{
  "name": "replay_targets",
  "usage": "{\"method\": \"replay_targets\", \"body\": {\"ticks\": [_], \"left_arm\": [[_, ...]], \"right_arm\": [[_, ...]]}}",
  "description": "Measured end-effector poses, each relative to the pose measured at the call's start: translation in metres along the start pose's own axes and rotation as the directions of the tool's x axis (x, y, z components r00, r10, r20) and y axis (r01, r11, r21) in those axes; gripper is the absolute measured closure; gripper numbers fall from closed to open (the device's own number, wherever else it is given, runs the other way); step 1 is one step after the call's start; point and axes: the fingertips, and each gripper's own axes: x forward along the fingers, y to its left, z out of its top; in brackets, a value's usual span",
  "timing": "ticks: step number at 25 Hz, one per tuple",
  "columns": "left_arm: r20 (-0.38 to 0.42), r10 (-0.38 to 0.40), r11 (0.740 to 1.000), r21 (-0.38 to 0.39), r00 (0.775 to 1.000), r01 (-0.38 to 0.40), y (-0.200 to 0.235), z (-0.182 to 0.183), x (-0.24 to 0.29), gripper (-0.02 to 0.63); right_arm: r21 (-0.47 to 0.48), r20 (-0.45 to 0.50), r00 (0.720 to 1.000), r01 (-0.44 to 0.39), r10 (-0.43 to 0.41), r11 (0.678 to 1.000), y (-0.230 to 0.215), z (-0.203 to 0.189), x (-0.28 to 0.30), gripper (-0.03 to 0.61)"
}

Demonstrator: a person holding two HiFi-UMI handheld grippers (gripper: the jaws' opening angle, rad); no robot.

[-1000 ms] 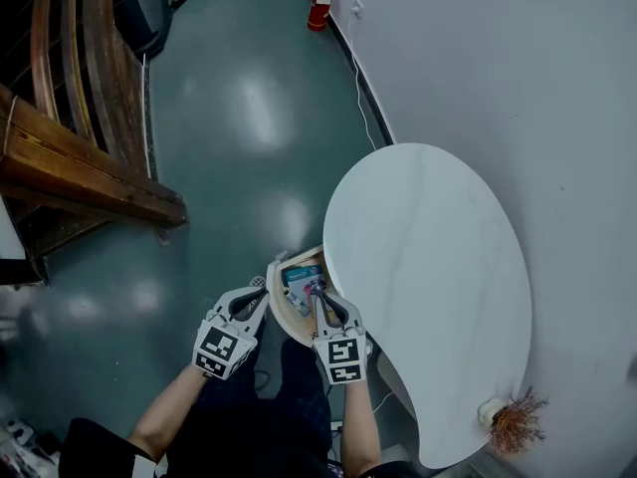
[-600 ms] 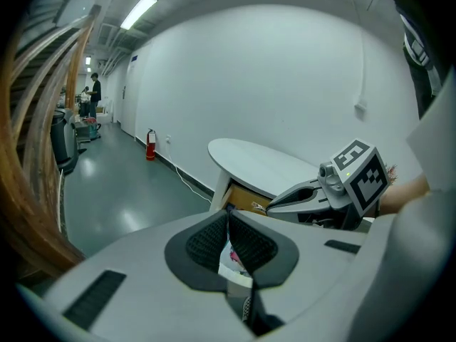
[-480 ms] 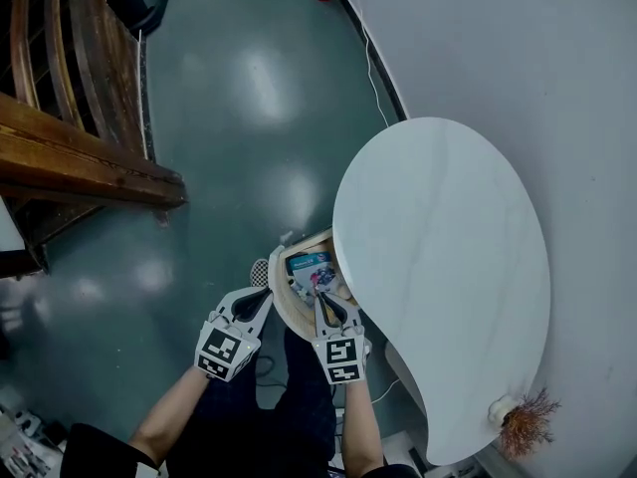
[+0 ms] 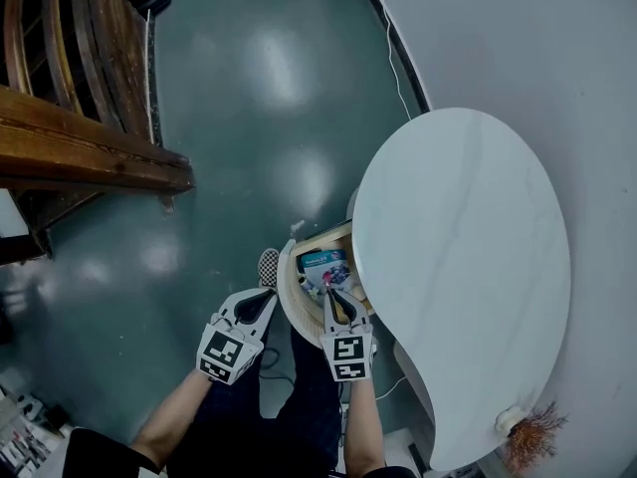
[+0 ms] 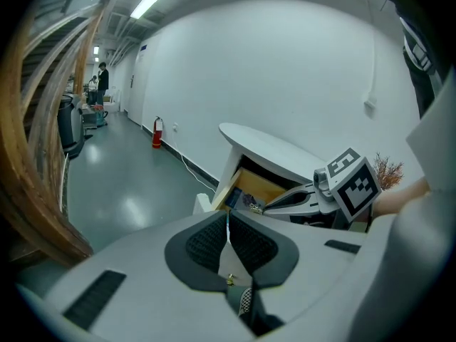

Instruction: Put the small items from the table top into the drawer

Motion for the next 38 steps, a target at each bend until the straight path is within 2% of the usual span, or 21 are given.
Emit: {"method": "replay_targets", "body": {"ticks": [16, 38], "left_arm": [[-0.031, 0.034, 0.998, -0.044, 0.999, -0.035, 0.017, -0.032, 0.005, 0.589], [-0.024, 0.044, 0.998, -0.046, 0.999, -0.045, 0.021, -0.029, 0.000, 0.589]], "right_arm": [[-0.005, -0.033, 0.999, -0.013, 0.013, 1.000, -0.006, -0.017, 0.028, 0.538], [0.019, -0.017, 1.000, -0.020, 0.021, 1.000, 0.000, -0.010, 0.030, 0.535]]}}
